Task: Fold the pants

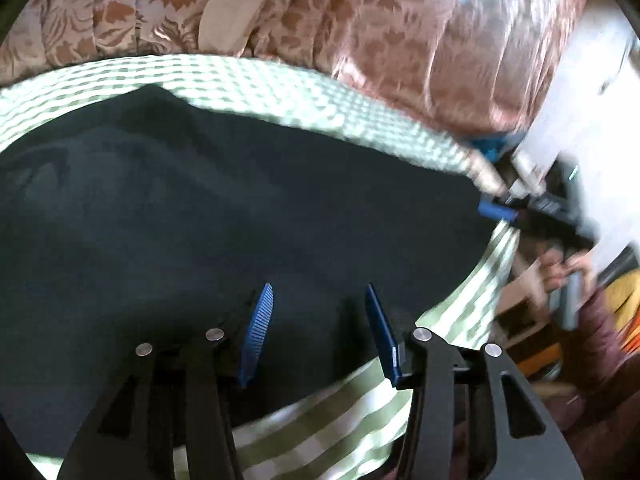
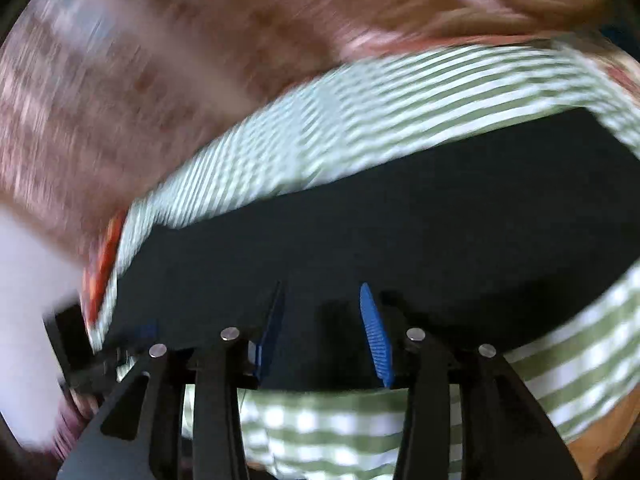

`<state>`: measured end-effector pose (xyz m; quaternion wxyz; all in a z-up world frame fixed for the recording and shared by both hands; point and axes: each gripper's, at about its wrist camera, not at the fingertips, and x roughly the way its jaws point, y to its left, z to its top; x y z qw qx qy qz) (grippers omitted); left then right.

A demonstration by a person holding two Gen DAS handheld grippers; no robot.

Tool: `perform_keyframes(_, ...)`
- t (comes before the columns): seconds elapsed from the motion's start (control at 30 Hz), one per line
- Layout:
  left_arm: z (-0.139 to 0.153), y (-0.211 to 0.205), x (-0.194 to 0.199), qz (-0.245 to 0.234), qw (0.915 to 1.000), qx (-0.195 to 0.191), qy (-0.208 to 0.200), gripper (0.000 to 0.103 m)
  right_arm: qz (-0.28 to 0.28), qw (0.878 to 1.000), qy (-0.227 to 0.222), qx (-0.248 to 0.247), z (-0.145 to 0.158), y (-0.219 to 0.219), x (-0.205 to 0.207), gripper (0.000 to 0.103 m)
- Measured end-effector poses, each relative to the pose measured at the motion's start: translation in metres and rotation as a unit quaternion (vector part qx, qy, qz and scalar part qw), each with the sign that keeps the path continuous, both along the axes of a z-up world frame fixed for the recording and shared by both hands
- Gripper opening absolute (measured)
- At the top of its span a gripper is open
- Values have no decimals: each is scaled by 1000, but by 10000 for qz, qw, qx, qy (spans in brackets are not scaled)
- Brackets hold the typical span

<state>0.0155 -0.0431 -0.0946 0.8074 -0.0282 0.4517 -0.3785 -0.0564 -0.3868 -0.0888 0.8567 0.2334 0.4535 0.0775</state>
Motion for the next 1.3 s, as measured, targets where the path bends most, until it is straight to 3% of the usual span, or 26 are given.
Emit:
perform_keyframes(0.07, -5, 6, -10, -30, 9998, 118, -153, 47, 376, 9982, 313, -352, -18, 19, -4, 37)
perform_keyframes(0.13, -6, 19, -12, 63, 9999, 44, -135, 46, 510, 9963, 121, -683, -27, 22, -14, 36)
perform_keyframes(0.2, -6, 31, -10, 199, 9997, -165, -46, 46, 429, 9972, 180, -578, -24, 18, -14, 35)
perform_keyframes(0.27, -1, 43, -5, 458, 9982, -384, -19, 47, 437, 9960, 186, -757, -13, 23, -7, 41)
perform_keyframes(0.33, 5, 52, 1, 801, 9959, -370, -174, 47, 599, 9947, 95, -830, -3, 32, 2, 42)
perform_keyframes(0.47, 8, 80, 15, 1582, 9868, -134, -315, 47, 1170, 9923, -169, -375, 16, 67, 34, 40)
perform_keyframes(0.53, 7, 89, 22, 1740, 9842, -72, -310, 47, 1516, 9881, -268, 13, 21, 88, 61, 35)
perform_keyframes(0.7, 9, 114, 25, 2020, 9781, 87, -503, 47, 2317, 9684, -362, 844, 29, 153, 139, 34)
perform_keyframes(0.83, 4, 131, 27, 2129, 9760, 77, -452, 47, 2538, 9588, -140, 1268, 27, 190, 199, 41)
perform_keyframes(1.03, -3, 138, 27, 2079, 9774, -26, -390, 46, 2651, 9494, 608, 1568, -6, 223, 261, 46)
perform_keyframes(1.1, -4, 136, 27, 2043, 9780, 27, -429, 47, 2791, 9448, 703, 1566, -14, 237, 271, 23)
perform_keyframes(1.13, -5, 135, 27, 2035, 9781, 52, -432, 47, 2859, 9444, 642, 1494, -13, 245, 272, 6)
perform_keyframes(1.23, -8, 131, 26, 2041, 9778, 197, -426, 47, 2879, 9515, 50, 1078, 1, 253, 272, 4)
perform_keyframes(1.3, -11, 128, 28, 2070, 9767, 351, -447, 47, 2574, 9651, 172, 458, -13, 252, 282, 4)
